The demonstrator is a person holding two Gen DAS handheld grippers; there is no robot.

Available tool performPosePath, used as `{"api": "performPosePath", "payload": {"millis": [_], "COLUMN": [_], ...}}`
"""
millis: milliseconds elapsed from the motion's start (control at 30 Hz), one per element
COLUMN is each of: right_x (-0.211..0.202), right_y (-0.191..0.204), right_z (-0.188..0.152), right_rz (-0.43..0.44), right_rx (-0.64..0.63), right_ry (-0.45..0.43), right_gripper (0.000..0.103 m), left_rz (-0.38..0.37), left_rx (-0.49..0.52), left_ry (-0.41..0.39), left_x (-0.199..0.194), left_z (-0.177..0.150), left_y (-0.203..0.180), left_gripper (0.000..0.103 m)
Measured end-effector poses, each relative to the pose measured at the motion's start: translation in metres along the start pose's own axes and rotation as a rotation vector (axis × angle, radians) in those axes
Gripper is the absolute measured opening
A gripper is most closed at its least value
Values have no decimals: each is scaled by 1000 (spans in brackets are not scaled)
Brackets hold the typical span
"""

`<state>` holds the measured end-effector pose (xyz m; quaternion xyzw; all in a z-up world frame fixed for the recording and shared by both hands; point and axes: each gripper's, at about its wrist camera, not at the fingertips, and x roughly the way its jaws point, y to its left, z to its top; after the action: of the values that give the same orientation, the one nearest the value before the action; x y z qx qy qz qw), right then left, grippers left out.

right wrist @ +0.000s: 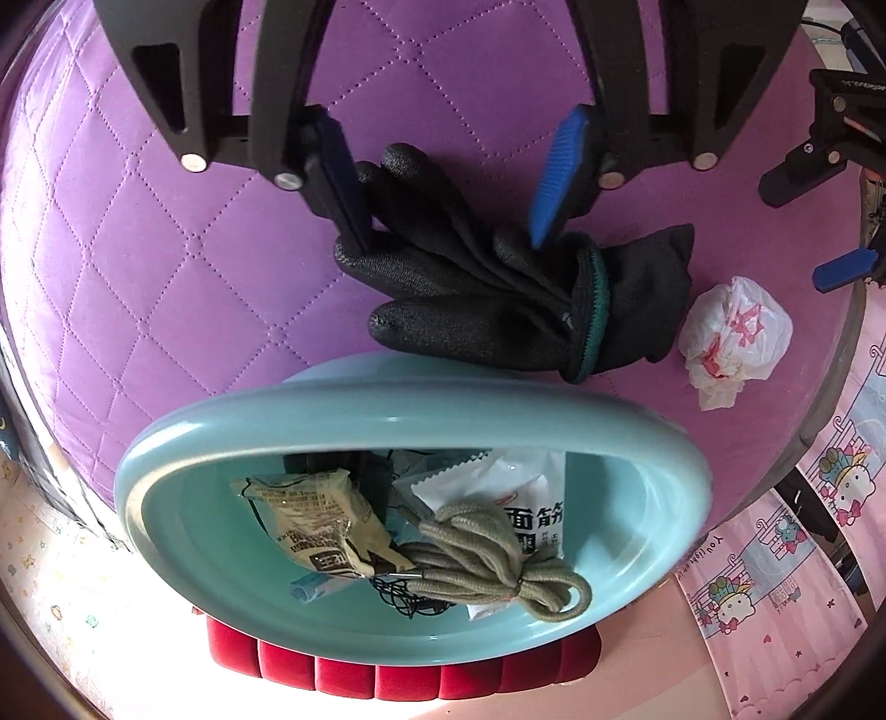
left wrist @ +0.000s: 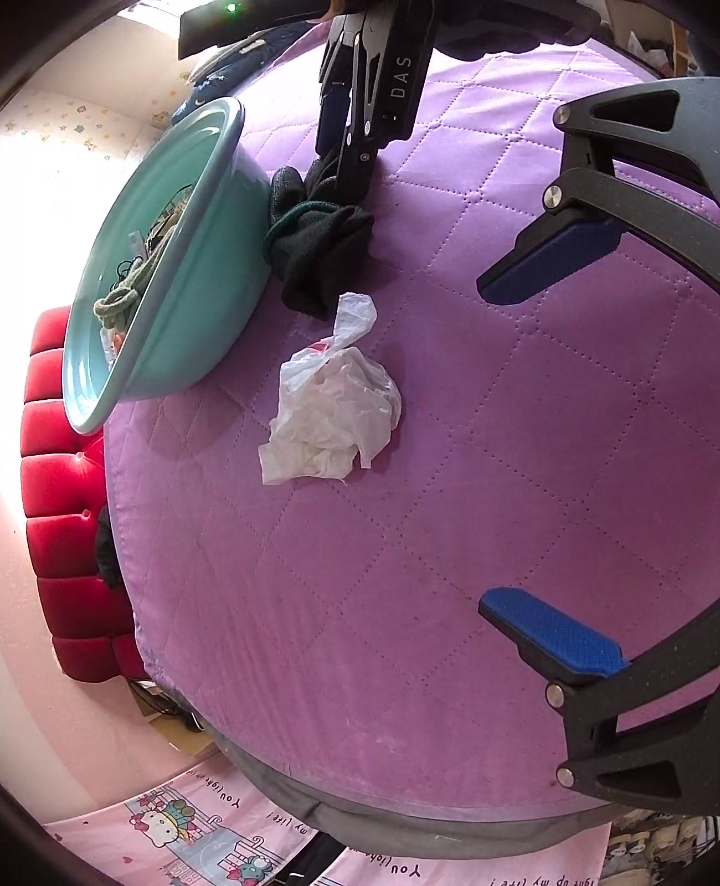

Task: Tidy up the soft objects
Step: 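Grasp the black gloves with the right gripper while the left gripper reaches the white tissue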

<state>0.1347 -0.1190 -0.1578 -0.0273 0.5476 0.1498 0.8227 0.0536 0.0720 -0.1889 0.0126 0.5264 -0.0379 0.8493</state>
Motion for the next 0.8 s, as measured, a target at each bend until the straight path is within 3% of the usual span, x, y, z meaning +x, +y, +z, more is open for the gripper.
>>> {"api": "performPosePath", "payload": {"millis": [33, 67, 233, 800], "right_x": [-1, -2, -7, -37], "right_y": [0, 1, 11, -2], "right_z": [-1, -1, -4, -18], "right_rz": [13, 20, 48, 66], "right_rx": [1, 0, -9, 72], "right_ry": [3, 3, 2, -36], "right_gripper": [27, 19, 6, 4], "left_rz": [-1, -4, -15, -55], "left_rx": [-1, -2, -3, -54], "left_ry": [0, -2, -12, -47], "left_x": [0, 1, 3, 11], "left_z": [1, 3, 12, 41], "left_y": [0, 0, -5, -7], "left_gripper": [103, 103, 103, 103]}}
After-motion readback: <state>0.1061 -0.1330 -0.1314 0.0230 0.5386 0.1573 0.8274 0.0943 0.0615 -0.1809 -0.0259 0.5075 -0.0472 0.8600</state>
